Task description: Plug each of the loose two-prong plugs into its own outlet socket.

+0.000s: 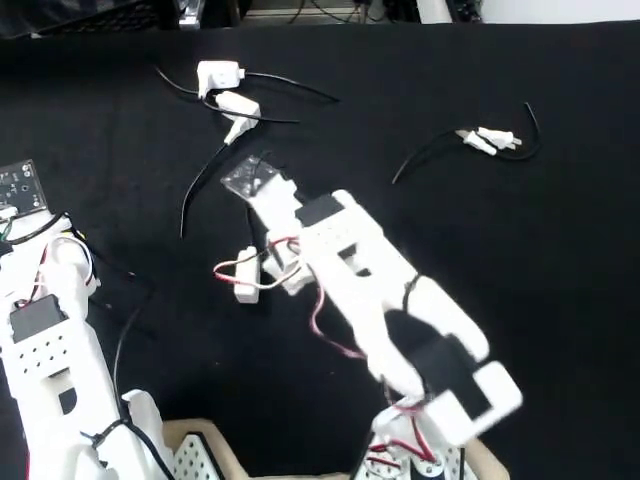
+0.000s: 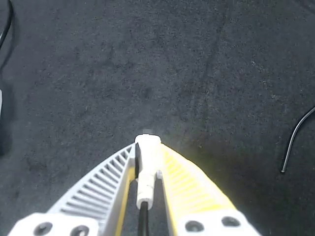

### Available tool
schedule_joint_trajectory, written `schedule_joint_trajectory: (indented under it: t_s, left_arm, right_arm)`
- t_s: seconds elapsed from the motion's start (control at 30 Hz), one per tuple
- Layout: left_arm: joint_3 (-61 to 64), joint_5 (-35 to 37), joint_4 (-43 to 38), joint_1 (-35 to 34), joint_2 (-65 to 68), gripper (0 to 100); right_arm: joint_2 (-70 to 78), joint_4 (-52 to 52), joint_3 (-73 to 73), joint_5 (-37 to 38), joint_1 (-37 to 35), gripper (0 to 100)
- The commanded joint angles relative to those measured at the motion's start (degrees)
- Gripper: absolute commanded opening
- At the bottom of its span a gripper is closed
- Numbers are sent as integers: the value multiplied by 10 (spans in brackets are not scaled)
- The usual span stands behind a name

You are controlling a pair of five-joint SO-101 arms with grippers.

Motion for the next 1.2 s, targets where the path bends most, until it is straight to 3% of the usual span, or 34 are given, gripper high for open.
schedule_joint_trajectory:
  t_s: [0.0,0.2,0.53,0.8,1.03,1.17]
  left_arm:
    - [-4,6,-14,0,-6,29]
    - [-4,6,-14,0,-6,29]
    - [-3,6,-14,-4,-6,29]
    - [-2,6,-14,-5,-6,29]
    - [2,6,-14,-5,-6,29]
    - [2,6,-15,-5,-6,29]
  right_arm:
    - [-83,6,-35,-39,-64,145]
    - [-167,2,-19,-41,-135,145]
    - [-98,-91,90,-40,-134,145]
    - [-54,-83,124,-40,-41,145]
    - [-50,-82,149,11,72,145]
    - [-78,-72,117,12,64,145]
